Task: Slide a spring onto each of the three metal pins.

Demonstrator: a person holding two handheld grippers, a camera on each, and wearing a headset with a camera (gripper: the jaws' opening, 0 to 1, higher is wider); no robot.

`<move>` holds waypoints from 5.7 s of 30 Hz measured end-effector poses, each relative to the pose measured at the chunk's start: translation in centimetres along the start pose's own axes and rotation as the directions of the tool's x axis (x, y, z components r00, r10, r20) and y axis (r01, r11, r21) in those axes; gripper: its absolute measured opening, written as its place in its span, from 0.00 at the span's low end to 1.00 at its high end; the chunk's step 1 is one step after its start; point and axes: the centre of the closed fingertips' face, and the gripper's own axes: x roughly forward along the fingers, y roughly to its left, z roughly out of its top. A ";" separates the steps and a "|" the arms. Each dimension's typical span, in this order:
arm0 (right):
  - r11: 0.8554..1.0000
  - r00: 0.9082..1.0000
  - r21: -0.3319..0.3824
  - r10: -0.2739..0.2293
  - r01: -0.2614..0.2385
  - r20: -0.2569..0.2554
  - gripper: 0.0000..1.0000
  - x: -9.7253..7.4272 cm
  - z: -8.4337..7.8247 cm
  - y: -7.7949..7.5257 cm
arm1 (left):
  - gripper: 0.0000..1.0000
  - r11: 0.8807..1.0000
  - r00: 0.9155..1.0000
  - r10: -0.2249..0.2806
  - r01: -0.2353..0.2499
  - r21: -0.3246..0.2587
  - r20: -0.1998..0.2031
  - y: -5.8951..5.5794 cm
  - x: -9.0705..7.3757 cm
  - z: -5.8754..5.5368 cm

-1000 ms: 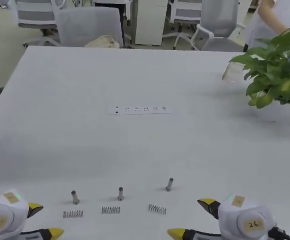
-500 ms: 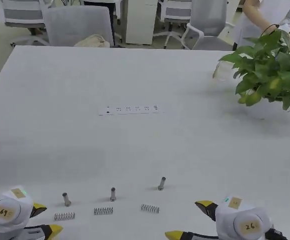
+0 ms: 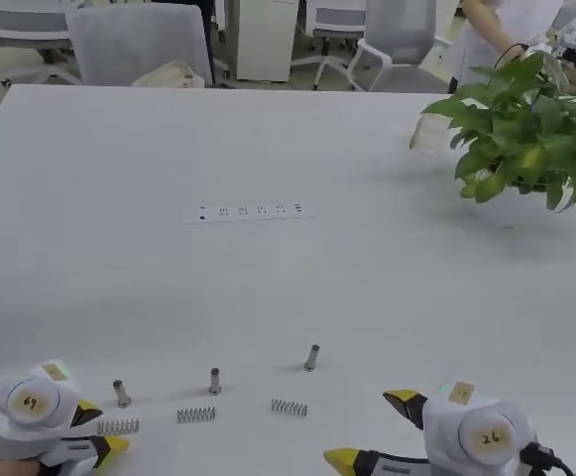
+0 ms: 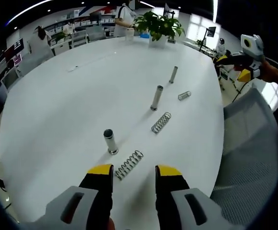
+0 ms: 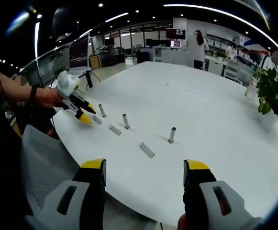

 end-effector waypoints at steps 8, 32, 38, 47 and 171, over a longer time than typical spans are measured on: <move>1.000 1.000 0.004 -0.004 0.004 0.001 0.64 -0.1 0.0 0.1 | 0.23 1.000 0.999 -0.021 0.021 -0.009 -0.029 -0.4 0.7 -1.0; 1.000 1.000 -0.005 0.010 -0.010 0.001 0.63 0.2 0.0 0.5 | 0.03 1.000 0.998 0.016 -0.016 -0.012 -0.064 -0.7 1.3 -2.1; 1.000 1.000 0.000 0.011 -0.011 0.003 0.64 0.0 -0.3 0.5 | 0.03 1.000 0.998 0.027 -0.028 -0.013 -0.062 -1.2 0.7 -2.3; 1.000 1.000 0.005 0.019 -0.019 0.003 0.63 0.2 -0.5 0.8 | 0.03 0.999 0.999 0.032 -0.032 -0.011 -0.016 -2.3 -1.0 -1.7; 0.859 0.859 0.004 0.512 -0.512 -0.005 0.09 2.0 1.0 13.3 | 0.03 0.773 0.962 -0.264 0.164 0.612 0.075 -21.0 -3.8 8.8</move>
